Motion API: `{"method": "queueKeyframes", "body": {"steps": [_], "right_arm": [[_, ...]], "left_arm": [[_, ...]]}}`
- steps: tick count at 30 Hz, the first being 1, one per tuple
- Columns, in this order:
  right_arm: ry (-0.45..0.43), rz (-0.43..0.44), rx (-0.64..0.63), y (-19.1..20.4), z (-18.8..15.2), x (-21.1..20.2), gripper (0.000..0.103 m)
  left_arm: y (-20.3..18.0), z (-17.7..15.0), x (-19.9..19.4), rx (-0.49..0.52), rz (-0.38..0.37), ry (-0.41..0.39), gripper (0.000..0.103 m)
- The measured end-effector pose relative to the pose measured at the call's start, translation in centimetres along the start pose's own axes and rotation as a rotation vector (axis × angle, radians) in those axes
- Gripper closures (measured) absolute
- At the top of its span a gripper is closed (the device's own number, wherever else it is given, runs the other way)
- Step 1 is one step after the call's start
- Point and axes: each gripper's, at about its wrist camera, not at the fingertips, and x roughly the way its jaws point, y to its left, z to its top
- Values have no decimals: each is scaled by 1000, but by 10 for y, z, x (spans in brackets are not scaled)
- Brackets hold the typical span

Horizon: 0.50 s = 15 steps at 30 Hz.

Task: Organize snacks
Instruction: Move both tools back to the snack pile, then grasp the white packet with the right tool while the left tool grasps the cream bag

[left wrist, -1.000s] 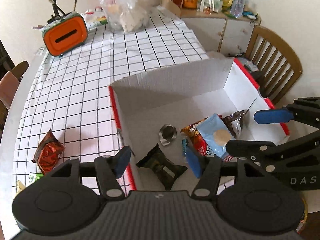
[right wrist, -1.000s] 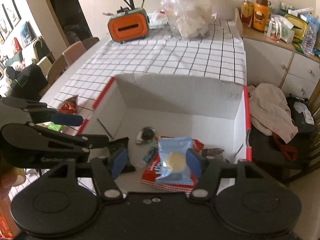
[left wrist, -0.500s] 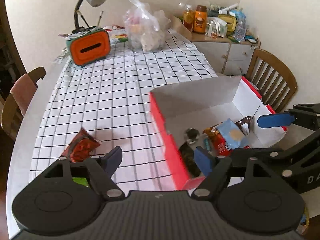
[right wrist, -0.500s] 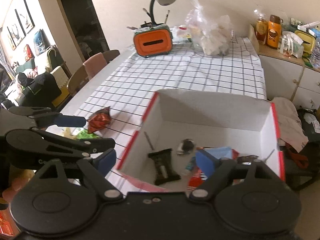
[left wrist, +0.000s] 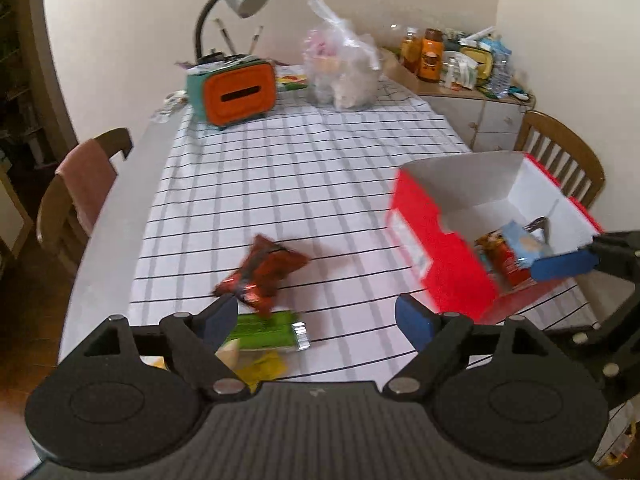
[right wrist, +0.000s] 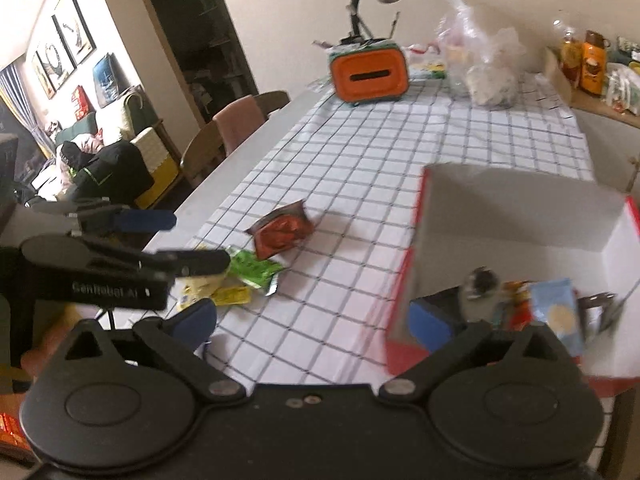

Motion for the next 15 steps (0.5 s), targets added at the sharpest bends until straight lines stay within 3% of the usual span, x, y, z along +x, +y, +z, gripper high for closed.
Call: {"method": "queueKeyframes", "body": {"steps": [9,15], "right_arm": [[64,1,-44,55,-9,47,1],[147,8,-89,91,-20,84,1]], "left_arm": [[78,-22,21,-21,44,75,17],[101,-38,46,21,49,132,17]]}}
